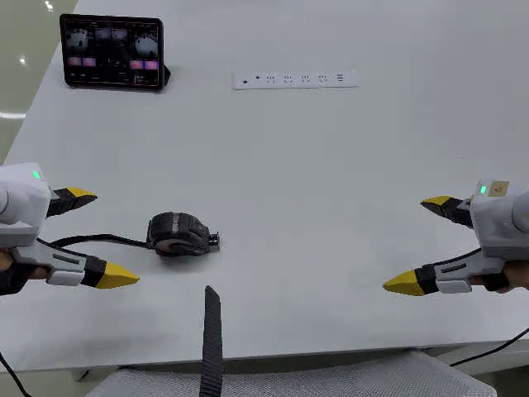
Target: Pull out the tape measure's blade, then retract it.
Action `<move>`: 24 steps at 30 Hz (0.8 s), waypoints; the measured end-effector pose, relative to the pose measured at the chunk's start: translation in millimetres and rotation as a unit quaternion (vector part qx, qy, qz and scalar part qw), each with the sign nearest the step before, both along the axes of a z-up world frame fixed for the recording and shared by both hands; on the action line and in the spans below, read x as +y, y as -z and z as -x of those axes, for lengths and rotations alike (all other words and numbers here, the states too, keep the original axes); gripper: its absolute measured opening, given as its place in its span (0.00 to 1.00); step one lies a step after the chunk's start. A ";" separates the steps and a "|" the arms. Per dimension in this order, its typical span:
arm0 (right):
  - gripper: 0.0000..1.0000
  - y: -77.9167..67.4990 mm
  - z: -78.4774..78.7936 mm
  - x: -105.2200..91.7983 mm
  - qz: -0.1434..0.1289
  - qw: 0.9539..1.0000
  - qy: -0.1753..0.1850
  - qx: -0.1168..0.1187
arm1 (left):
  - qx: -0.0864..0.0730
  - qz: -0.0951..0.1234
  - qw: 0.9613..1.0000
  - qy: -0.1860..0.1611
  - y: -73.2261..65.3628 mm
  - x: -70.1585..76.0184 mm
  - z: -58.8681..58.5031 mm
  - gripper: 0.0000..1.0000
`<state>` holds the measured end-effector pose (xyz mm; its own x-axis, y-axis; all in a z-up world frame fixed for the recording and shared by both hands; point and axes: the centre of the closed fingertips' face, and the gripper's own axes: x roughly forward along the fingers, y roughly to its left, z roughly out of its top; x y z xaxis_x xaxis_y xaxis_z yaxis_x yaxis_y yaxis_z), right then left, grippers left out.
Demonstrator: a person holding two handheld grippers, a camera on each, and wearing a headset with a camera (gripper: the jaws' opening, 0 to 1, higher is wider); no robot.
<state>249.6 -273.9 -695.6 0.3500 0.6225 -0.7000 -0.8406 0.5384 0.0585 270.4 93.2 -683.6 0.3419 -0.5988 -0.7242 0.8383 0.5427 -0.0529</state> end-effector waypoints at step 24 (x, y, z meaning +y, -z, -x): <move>0.99 -2.1 -26.1 66.7 -0.008 0.997 -0.069 -0.028 | 0.012 -0.082 0.989 0.126 14.1 -34.8 -19.5 0.97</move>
<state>275.7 -207.2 -693.6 0.2983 0.6781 -0.6717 -0.9087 0.4171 0.0175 290.0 58.4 -697.7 0.1786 -0.5365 -0.8248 0.9476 0.3195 -0.0026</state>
